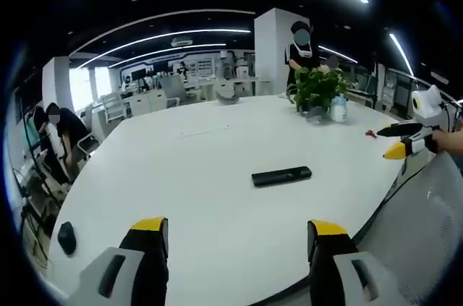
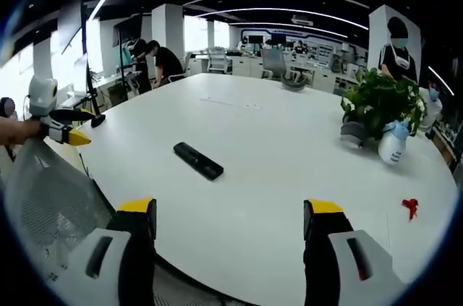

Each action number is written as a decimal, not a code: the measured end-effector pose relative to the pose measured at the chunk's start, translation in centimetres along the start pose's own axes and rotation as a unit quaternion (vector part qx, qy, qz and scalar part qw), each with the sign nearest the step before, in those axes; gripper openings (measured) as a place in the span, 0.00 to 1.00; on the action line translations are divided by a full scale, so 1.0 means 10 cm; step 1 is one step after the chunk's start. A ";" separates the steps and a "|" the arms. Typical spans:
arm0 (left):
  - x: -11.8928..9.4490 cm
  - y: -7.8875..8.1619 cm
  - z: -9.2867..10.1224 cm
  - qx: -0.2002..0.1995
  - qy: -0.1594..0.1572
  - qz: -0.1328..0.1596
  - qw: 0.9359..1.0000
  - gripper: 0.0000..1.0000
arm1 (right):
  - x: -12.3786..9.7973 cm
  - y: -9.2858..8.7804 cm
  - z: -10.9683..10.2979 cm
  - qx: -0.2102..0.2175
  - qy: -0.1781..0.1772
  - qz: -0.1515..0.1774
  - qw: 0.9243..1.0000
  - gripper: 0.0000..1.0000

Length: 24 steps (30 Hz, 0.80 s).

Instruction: Press the specified remote control buttons in sequence, fully releasing each button before pressing the next.

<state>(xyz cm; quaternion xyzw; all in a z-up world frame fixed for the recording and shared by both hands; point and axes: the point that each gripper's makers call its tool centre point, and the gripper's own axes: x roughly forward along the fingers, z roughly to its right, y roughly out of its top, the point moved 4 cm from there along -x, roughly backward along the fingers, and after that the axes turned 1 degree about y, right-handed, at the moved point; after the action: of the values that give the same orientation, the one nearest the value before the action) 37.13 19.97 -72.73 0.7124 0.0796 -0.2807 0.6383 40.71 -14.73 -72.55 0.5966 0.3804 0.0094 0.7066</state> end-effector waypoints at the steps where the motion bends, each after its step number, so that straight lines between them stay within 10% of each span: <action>1: 0.00 0.00 0.00 -0.001 0.001 0.000 1.000 0.82 | 0.00 0.00 0.00 0.000 0.000 0.000 1.000 0.87; 24: 0.01 -0.02 0.01 -0.001 -0.003 -0.006 1.000 0.81 | 0.01 -0.04 -0.02 -0.011 0.001 -0.017 1.000 0.83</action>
<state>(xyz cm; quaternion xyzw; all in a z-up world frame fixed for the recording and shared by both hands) 37.11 19.92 -72.91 0.7102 0.0819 -0.2868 0.6377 40.55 -14.65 -72.94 0.5821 0.3914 0.0022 0.7128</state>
